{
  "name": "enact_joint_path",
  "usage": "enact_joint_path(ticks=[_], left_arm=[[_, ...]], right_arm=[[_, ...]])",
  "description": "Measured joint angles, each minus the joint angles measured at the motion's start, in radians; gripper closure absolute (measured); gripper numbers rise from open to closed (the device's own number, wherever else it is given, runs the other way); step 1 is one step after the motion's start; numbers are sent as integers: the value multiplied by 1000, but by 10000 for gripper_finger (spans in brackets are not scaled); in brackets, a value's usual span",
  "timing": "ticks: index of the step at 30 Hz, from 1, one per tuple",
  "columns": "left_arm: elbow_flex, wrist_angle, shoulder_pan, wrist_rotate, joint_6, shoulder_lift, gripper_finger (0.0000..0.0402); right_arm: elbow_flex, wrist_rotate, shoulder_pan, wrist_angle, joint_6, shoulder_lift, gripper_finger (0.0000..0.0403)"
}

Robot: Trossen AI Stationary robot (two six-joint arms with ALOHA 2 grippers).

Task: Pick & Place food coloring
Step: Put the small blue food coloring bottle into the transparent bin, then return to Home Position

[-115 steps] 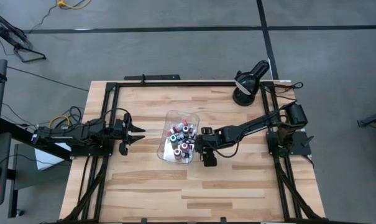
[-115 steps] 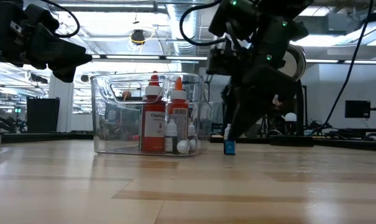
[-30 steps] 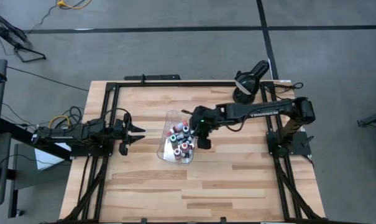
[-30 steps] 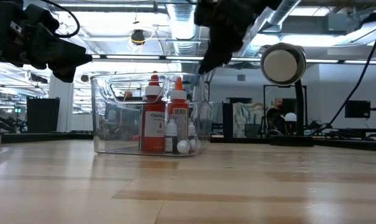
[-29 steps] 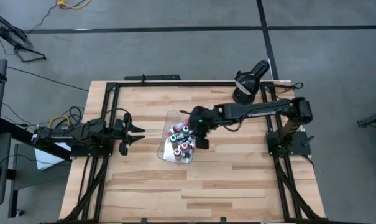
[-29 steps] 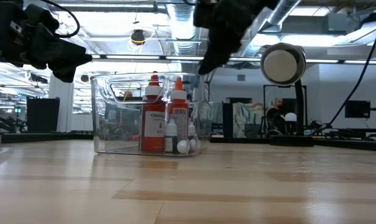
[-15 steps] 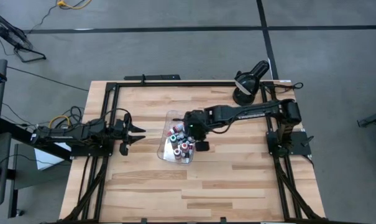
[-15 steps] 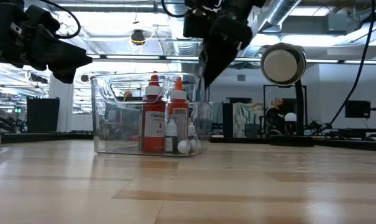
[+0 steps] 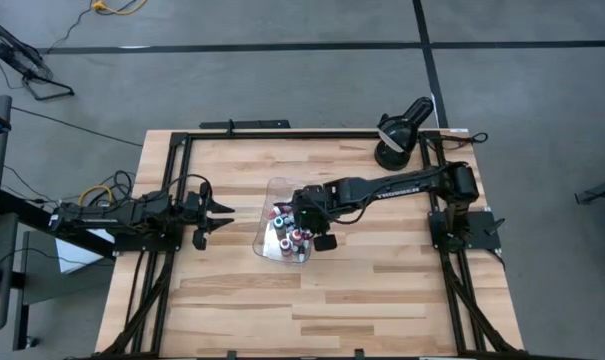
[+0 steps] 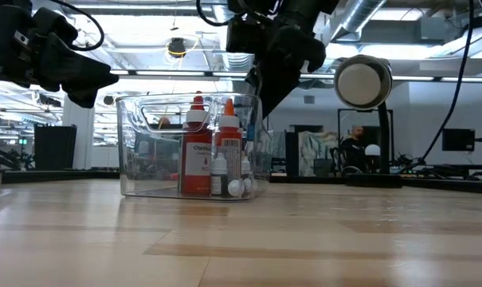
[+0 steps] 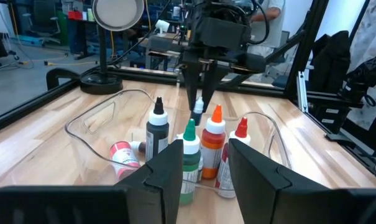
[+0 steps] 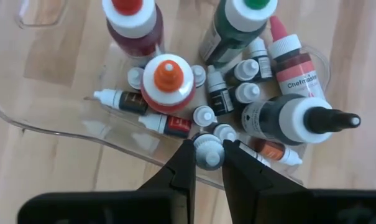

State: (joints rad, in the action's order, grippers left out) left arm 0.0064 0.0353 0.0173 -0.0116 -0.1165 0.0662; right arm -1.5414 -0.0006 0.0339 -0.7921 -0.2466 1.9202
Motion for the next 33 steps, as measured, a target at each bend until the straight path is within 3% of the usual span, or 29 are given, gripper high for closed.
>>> enact_joint_path(ticks=[22, 33], left_arm=[[0, 0, 0, 0, 0, 0, 284], [0, 0, 0, 0, 0, 0, 284]], right_arm=[[0, -26, 5, 0, 3, 0, 282], [3, -23, -2, 17, 3, -29, 274]])
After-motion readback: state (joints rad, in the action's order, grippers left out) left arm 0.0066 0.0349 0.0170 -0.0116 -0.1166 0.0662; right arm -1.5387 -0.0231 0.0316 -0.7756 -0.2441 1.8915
